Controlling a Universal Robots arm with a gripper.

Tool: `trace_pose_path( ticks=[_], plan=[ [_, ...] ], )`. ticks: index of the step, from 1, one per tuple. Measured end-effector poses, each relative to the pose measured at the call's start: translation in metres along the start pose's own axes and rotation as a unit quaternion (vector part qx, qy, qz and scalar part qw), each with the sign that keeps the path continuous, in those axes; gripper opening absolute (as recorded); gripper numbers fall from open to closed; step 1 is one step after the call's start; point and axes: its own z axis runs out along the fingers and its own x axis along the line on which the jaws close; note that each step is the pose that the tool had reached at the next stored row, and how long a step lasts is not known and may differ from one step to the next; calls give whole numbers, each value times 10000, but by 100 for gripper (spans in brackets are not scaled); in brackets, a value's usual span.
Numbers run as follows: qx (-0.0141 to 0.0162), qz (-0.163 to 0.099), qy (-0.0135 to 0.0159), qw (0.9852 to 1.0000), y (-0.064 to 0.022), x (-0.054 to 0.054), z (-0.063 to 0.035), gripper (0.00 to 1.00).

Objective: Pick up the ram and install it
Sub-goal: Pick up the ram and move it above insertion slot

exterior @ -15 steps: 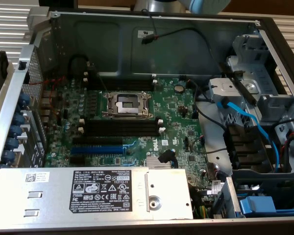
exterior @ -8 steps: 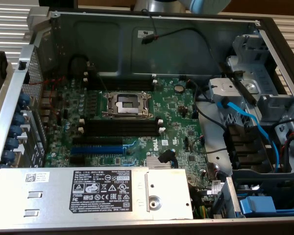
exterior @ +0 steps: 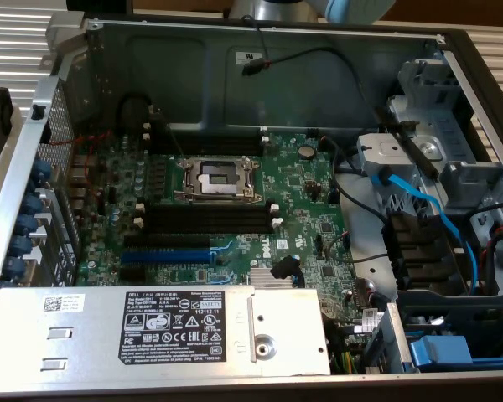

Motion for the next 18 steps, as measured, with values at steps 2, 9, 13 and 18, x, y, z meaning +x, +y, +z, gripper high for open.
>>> trace_pose_path(
  ticks=[2, 9, 13, 18],
  plan=[
    [0, 1, 0, 10000, 0, 0, 0, 15],
    [-3, 0, 21, 10000, 0, 1, 0, 15],
    [-4, 0, 51, 10000, 0, 0, 0, 15],
    [-6, 0, 86, 10000, 0, 0, -1, 15]
  ],
)
